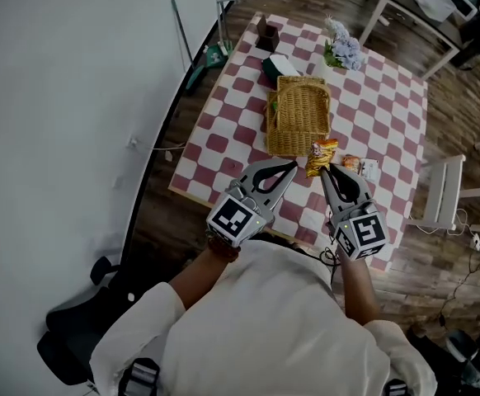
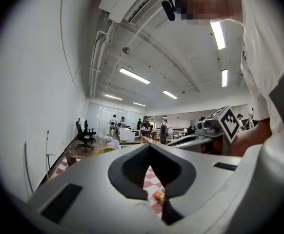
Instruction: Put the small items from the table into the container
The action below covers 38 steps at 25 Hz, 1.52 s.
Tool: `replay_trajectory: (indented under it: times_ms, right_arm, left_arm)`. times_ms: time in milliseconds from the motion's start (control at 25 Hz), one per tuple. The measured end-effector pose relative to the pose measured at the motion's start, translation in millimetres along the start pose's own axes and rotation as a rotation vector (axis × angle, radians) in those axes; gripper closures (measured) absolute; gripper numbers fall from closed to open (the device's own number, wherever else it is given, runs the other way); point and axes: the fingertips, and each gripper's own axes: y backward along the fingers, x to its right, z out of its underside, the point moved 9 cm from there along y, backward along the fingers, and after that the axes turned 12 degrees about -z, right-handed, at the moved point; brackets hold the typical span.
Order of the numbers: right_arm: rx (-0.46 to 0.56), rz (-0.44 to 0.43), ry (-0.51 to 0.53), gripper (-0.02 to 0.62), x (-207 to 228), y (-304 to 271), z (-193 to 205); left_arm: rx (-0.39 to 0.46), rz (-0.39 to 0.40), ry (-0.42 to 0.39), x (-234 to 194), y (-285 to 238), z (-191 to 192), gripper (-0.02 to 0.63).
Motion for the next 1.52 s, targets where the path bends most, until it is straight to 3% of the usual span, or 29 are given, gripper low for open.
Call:
replay_trajectory:
  times_ms: [280,600,960,1200,1520]
  right_arm:
    - [-0.121,-0.001,0.032,0.526,53,-62,5]
    - [-0.323,0.007,0.044,0.526,104,-137,35]
    - [-0.494,0.02,0.038,0.526,126,-177,65]
    - [-0.444,0.045,0.033,0.493,124,-173,57]
    - [-0.152,0.06,0.058,0.488,92,-100,4]
  left_arm:
    - [-0.018,-0.005,-0.033,-38,-33,22,0.577]
    - [-0.074,0.001,-0.006,-69,-74,59,0.577]
    - [-0.154,-0.024,-0.007,-90,-111,97,0.577]
    - [-0.167,-0.016,0.003,-86,-112,97,0.577]
    - [-0.063,0.02,0.032,-58,-93,44,0.577]
